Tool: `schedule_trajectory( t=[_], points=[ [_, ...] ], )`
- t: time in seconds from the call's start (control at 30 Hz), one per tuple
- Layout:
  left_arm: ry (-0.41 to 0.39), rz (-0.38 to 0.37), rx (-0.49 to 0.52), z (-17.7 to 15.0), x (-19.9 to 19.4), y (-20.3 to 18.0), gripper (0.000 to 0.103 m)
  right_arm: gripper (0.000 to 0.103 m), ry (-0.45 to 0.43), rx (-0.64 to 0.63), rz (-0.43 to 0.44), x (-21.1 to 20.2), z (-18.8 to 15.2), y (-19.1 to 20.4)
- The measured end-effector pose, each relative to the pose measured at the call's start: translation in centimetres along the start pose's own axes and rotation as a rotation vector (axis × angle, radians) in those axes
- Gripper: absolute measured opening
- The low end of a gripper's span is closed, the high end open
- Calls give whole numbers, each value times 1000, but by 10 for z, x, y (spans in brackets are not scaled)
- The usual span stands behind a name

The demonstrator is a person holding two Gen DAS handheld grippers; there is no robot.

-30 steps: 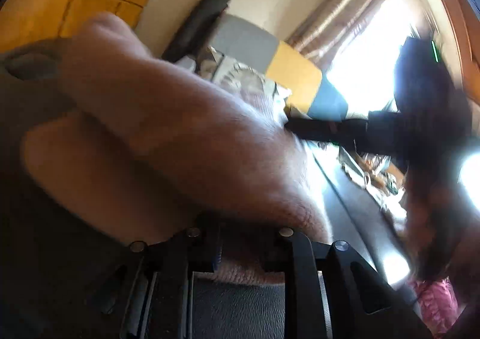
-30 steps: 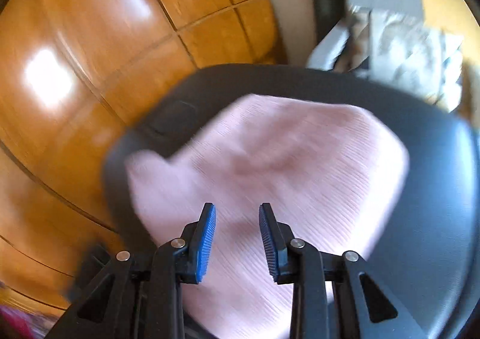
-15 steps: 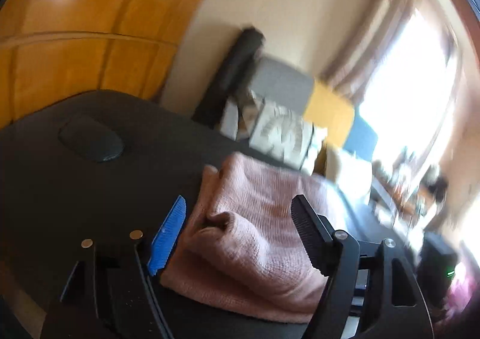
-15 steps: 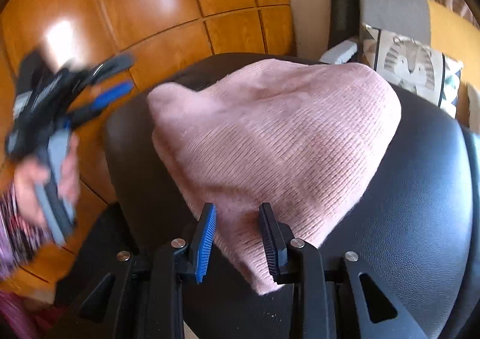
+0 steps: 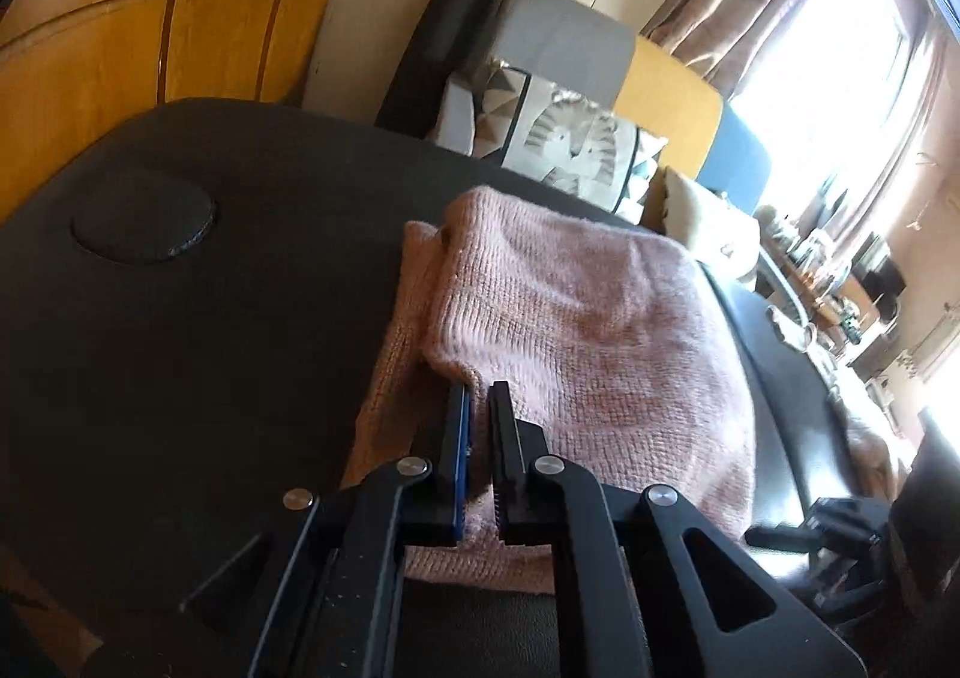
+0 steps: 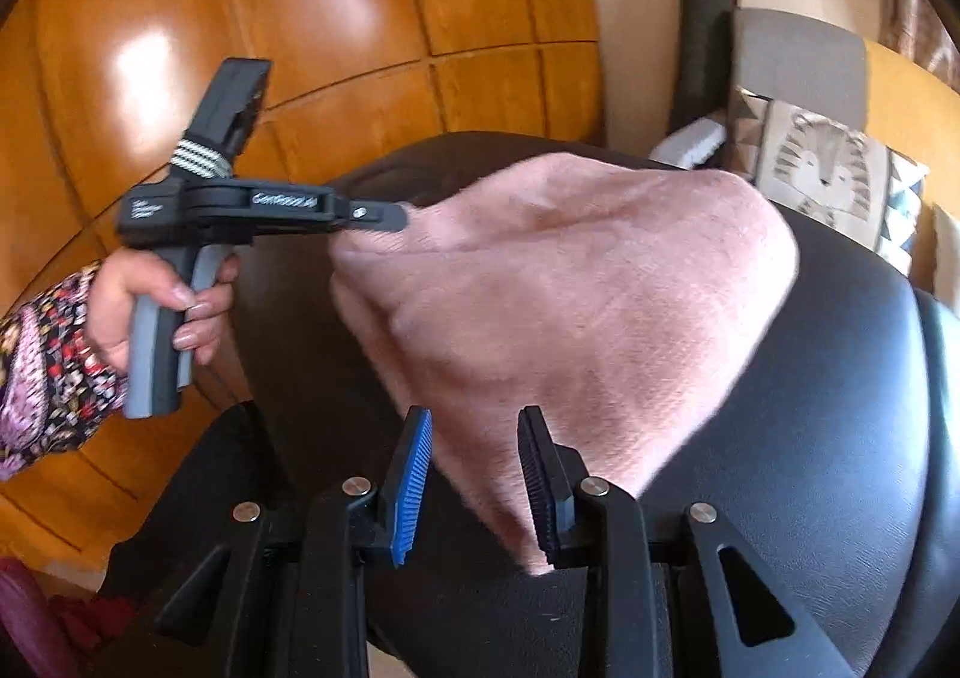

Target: Fold clothes

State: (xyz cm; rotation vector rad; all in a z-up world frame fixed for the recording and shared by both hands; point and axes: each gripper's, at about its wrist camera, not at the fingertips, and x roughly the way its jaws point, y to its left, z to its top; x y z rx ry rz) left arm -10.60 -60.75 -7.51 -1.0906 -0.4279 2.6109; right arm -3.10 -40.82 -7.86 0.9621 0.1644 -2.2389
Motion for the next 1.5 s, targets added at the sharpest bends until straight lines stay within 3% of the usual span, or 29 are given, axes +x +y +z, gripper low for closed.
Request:
schedule_trajectory(
  t=[0.07,0.17,0.3,0.33,0.43,0.5,0.6,0.67,0.73,0.8,0.87,0.9,0.93,0.97,1.03,1.1,1.13,1.17,1.23,1.3,1.43,1.5],
  points=[
    [-23,4,-21,2,-7,5,6,31,14,-45,29,4,-2,10],
    [-44,30,-44,7,-8,7,5,31,96,-104,-11,23,-5,21],
    [-65,90,-34,0,-14,12,5,23,209,-115,-171,39,-13,11],
    [-63,105,-29,-4,-12,12,5,16,211,-115,-229,35,-14,5],
    [2,179,-5,-30,5,11,3,15,257,-35,-322,28,-22,-23],
    [73,228,-17,-53,21,14,0,15,262,39,-312,23,-26,-41],
    [18,148,-134,-71,11,25,0,15,243,137,-265,13,-30,-62],
    [-31,53,-231,-74,-1,32,0,18,206,132,-255,6,-24,-59],
    [-94,13,-258,-70,-14,33,0,18,168,127,-245,-1,-17,-56],
    [-146,-25,-241,-61,-25,29,6,18,130,122,-235,-8,-11,-52],
    [-159,-56,-209,-48,-31,21,33,22,92,117,-225,-14,-4,-49],
    [-152,-97,-195,-40,-31,16,43,26,74,114,-220,-18,-1,-47],
    [-138,-117,-185,-33,-30,12,62,27,55,112,-214,-21,2,-46],
    [-116,-118,-172,-27,-25,7,72,27,36,109,-209,-25,6,-44],
    [-60,-86,-143,-16,-13,0,75,27,7,113,-194,-29,11,-43],
    [37,-5,-106,-11,6,-6,74,27,14,148,-166,-22,15,-51],
    [48,-14,-95,-12,9,-8,53,27,19,155,-162,-17,18,-56],
    [50,-18,-79,-13,11,-11,6,27,24,156,-162,-13,20,-59],
    [-8,-10,-29,-16,4,-21,7,27,36,141,-180,-4,22,-59],
    [-71,-58,-7,-16,-10,-27,6,27,30,147,-181,0,23,-59],
    [-171,-157,-97,-12,-32,-23,5,27,3,173,-173,-5,22,-61],
    [-175,-158,-137,-18,-34,-19,5,27,-8,184,-171,-7,22,-61]
  ],
)
